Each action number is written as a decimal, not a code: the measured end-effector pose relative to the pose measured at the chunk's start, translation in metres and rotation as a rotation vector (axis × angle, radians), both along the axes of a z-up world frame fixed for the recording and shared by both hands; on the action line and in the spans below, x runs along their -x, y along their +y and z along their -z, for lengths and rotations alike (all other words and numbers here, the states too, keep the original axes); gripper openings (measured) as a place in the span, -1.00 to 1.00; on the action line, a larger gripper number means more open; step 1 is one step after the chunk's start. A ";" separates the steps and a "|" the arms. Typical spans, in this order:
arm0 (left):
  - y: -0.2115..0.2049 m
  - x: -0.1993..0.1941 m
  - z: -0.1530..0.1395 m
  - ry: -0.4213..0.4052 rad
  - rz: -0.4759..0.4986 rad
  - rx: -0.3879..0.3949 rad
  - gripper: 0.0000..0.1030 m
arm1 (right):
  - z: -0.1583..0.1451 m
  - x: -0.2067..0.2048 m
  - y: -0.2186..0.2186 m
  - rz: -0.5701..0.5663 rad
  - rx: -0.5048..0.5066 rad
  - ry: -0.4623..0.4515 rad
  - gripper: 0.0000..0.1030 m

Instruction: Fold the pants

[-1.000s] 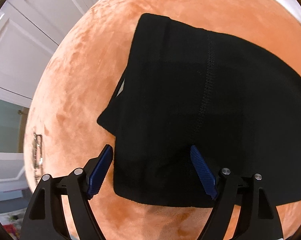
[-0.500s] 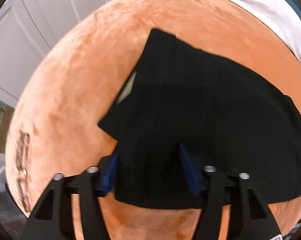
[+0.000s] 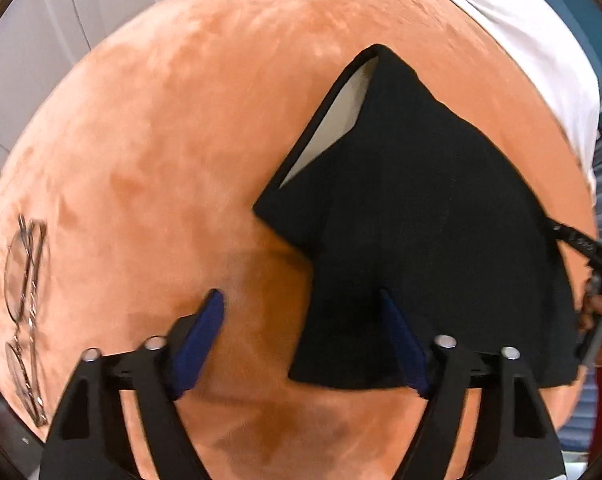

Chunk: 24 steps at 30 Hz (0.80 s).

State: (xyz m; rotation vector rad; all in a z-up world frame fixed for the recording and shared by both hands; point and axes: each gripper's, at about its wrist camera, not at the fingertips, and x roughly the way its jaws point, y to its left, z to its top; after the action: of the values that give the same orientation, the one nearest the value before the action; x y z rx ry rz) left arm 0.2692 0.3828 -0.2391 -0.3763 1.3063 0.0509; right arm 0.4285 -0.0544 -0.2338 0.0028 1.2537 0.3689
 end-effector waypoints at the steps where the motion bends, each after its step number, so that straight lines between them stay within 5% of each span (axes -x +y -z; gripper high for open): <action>1: -0.005 -0.006 -0.006 -0.014 0.029 0.048 -0.59 | -0.005 0.000 0.001 -0.004 0.005 -0.015 -0.82; 2: -0.005 -0.011 -0.010 -0.011 0.029 0.096 -0.86 | -0.013 -0.001 -0.001 0.010 -0.009 -0.044 -0.85; 3: -0.002 -0.021 -0.020 -0.017 0.015 0.084 -0.92 | -0.020 -0.003 -0.008 0.040 -0.042 -0.065 -0.85; 5: -0.001 -0.036 -0.038 -0.073 0.036 0.056 -0.92 | -0.025 -0.008 -0.025 0.134 -0.133 -0.098 -0.87; 8: 0.009 -0.056 -0.046 -0.122 0.036 -0.020 -0.77 | -0.008 -0.010 -0.036 0.229 -0.045 -0.138 -0.92; 10: 0.002 -0.042 -0.032 -0.093 0.039 -0.048 -0.75 | 0.004 -0.007 -0.046 0.285 -0.058 -0.050 -0.85; 11: 0.005 -0.032 -0.029 -0.081 0.033 -0.035 -0.63 | -0.003 0.005 -0.054 0.315 -0.102 -0.054 -0.85; 12: -0.004 -0.030 -0.031 -0.080 0.023 -0.018 -0.23 | -0.014 0.019 -0.062 0.326 -0.138 -0.099 -0.84; 13: -0.003 -0.017 -0.034 -0.093 0.007 0.002 0.03 | -0.029 0.040 -0.069 0.326 -0.163 -0.164 -0.63; 14: -0.014 -0.010 -0.038 -0.108 -0.004 0.006 0.37 | -0.040 0.061 -0.071 0.312 -0.165 -0.211 -0.13; 15: -0.028 0.007 -0.048 -0.122 -0.025 0.004 0.41 | -0.048 0.078 -0.070 0.297 -0.168 -0.239 0.08; 19: -0.057 0.037 -0.051 -0.116 -0.040 0.159 0.42 | -0.056 0.140 -0.041 0.126 -0.215 -0.236 0.15; 24: -0.061 0.005 -0.015 -0.034 -0.146 0.492 0.37 | -0.040 0.183 0.018 0.009 -0.381 -0.051 0.15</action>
State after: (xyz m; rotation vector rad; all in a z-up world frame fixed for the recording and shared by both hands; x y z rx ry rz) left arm 0.2645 0.3215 -0.2245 -0.8880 1.2478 -0.1567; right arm 0.2460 -0.0367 -0.1937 0.3221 1.1177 0.5917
